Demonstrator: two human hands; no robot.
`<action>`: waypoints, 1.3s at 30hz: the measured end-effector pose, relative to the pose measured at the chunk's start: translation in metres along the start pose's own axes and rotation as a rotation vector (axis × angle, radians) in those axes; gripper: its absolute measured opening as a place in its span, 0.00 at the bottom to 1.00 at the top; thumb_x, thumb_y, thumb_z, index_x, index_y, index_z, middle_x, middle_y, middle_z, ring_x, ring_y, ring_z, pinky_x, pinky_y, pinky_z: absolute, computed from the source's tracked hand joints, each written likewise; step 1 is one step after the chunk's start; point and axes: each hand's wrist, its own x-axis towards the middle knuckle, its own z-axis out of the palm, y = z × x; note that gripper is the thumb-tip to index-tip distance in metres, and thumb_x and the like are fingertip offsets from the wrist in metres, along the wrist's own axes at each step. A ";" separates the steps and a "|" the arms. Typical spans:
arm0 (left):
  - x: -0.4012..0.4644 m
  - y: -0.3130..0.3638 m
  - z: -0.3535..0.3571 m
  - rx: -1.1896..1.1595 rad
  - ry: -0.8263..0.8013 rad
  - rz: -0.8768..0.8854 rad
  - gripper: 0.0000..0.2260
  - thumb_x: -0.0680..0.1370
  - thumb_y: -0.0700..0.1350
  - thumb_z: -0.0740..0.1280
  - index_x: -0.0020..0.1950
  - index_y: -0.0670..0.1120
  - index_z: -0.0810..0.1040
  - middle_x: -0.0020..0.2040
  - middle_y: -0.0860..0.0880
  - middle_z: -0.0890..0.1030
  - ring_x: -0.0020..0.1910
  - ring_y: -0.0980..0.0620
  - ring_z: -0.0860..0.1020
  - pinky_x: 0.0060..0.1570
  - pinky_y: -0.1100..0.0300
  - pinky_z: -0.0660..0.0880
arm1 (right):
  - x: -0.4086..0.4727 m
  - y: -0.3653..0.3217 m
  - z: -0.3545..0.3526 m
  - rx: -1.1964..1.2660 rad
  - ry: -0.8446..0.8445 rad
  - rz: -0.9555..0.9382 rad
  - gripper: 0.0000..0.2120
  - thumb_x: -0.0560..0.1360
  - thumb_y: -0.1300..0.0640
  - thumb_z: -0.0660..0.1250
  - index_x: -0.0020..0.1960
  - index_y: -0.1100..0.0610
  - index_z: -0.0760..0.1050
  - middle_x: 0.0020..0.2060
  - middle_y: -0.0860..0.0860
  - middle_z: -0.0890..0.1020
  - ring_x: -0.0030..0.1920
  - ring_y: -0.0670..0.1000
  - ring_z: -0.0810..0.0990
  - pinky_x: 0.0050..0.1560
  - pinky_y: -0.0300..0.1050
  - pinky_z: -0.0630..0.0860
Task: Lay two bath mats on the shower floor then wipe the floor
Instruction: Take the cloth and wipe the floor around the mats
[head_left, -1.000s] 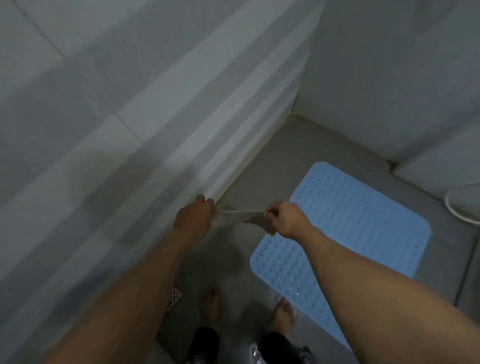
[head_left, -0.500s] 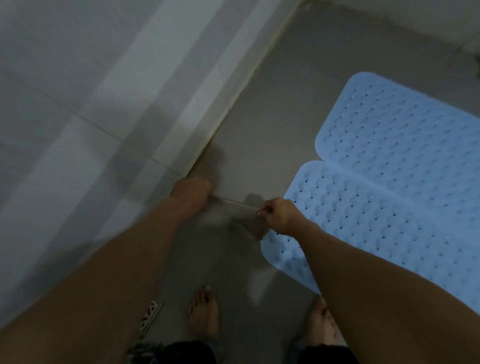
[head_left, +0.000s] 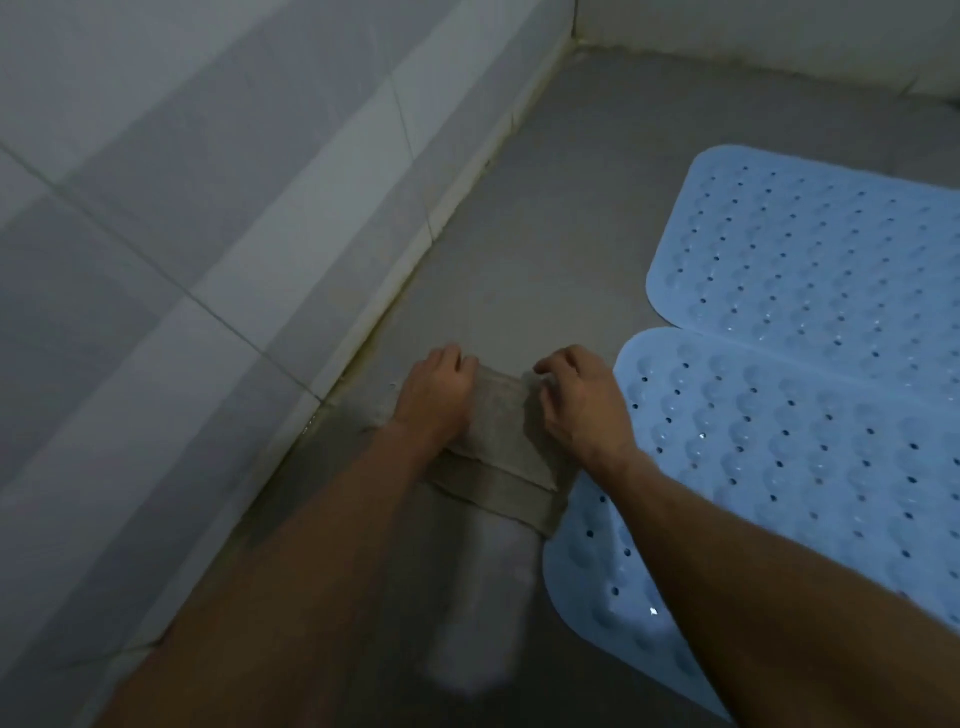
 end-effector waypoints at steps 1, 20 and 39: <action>-0.004 -0.003 0.004 0.001 -0.032 0.004 0.10 0.65 0.33 0.70 0.46 0.36 0.77 0.42 0.36 0.77 0.38 0.37 0.76 0.34 0.50 0.74 | -0.010 -0.006 0.006 0.030 0.015 -0.005 0.10 0.75 0.61 0.64 0.53 0.61 0.80 0.49 0.58 0.79 0.47 0.59 0.78 0.50 0.51 0.75; 0.030 -0.007 0.044 -0.118 -0.134 -0.065 0.32 0.76 0.62 0.29 0.78 0.51 0.35 0.78 0.52 0.35 0.78 0.52 0.36 0.76 0.48 0.36 | -0.003 -0.005 0.051 -0.136 -0.198 0.253 0.32 0.82 0.41 0.40 0.80 0.55 0.36 0.79 0.53 0.37 0.79 0.54 0.32 0.77 0.50 0.31; 0.300 -0.008 0.053 -0.126 0.008 0.017 0.27 0.83 0.57 0.41 0.80 0.51 0.43 0.80 0.53 0.43 0.78 0.56 0.41 0.76 0.49 0.37 | 0.225 0.130 0.026 -0.229 -0.152 0.283 0.33 0.82 0.41 0.42 0.81 0.57 0.41 0.81 0.55 0.43 0.80 0.56 0.37 0.78 0.54 0.36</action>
